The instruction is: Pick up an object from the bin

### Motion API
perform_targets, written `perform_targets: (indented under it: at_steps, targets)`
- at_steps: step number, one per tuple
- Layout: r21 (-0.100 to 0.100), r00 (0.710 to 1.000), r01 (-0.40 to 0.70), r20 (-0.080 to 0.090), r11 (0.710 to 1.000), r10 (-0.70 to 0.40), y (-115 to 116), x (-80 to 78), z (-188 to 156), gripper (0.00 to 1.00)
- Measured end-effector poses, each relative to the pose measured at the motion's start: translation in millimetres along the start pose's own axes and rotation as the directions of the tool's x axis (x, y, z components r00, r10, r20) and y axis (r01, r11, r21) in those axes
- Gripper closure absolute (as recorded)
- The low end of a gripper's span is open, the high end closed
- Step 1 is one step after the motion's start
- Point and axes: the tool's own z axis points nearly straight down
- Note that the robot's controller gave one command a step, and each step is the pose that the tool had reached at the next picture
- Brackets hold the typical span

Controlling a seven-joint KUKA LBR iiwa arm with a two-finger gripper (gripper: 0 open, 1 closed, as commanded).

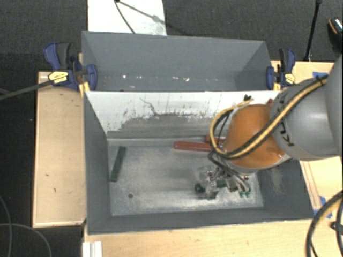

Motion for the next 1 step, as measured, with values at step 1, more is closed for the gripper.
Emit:
perform_targets:
  at_steps: [1]
  targets:
    - [0.001, 1.000, 0.029, 0.005, 1.000, -0.029, 18.2, 1.6, -166.6, 1.00]
